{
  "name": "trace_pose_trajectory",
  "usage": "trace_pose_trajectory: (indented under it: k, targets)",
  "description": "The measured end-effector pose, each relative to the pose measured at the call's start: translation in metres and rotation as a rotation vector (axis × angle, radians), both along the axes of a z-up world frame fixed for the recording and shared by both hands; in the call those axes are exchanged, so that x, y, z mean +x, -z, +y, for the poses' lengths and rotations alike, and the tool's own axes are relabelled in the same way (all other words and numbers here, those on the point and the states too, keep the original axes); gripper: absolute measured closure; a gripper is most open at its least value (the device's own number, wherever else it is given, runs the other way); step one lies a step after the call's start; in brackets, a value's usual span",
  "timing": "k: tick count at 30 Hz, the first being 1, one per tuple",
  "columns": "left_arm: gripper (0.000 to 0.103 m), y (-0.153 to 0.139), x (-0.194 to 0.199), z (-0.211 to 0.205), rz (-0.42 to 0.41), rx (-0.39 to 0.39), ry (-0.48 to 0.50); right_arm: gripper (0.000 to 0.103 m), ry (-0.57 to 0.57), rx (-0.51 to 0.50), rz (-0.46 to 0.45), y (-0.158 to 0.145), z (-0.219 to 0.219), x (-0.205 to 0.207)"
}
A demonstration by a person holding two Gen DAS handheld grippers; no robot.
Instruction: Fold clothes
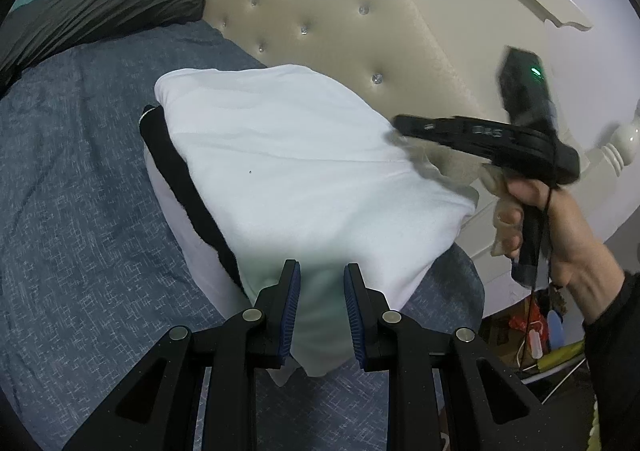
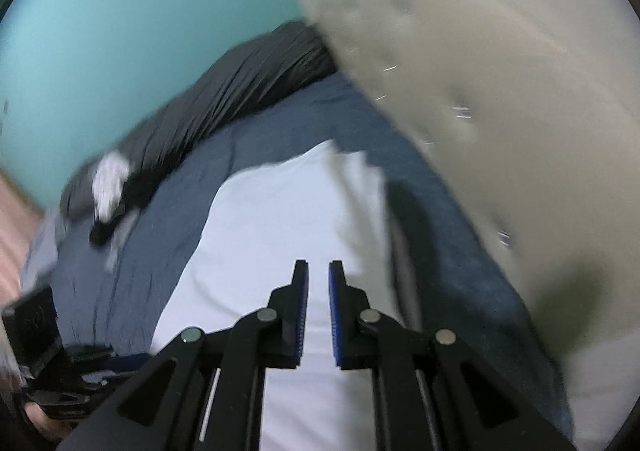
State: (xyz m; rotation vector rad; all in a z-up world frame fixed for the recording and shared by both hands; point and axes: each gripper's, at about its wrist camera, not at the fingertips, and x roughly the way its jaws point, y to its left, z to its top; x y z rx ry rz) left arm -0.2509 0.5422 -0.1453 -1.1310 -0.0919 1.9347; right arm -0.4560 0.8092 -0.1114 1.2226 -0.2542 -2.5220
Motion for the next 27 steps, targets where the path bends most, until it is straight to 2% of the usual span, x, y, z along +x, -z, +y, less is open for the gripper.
trace_pose_trajectory:
  k: [4,7,10,12,22,23,27]
  targets:
    - [0.079,0.0,0.001,-0.003,-0.007,0.009,0.004,0.095,0.061,0.045,-0.022,0.005,0.007,-0.004]
    - [0.079,-0.001,0.001,-0.003,-0.003,0.012,0.005,0.103,0.107,0.08,-0.038,0.009,0.012,-0.007]
    - [0.079,-0.001,0.001,-0.003,-0.003,0.011,0.001,0.103,0.153,0.114,-0.055,0.013,0.017,-0.01]
    - [0.079,0.001,0.0,-0.005,-0.009,0.015,-0.002,0.098,0.179,0.133,-0.063,0.015,0.019,-0.011]
    - [0.079,0.002,0.001,-0.005,-0.012,0.018,0.008,0.098,0.106,0.066,-0.015,0.01,0.004,0.01]
    - [0.079,0.002,0.001,-0.005,-0.01,0.017,0.011,0.103,0.099,0.059,-0.011,0.009,0.002,0.012]
    - [0.079,0.0,0.002,-0.005,-0.002,0.006,0.006,0.1,0.07,0.033,0.009,0.007,-0.004,0.02]
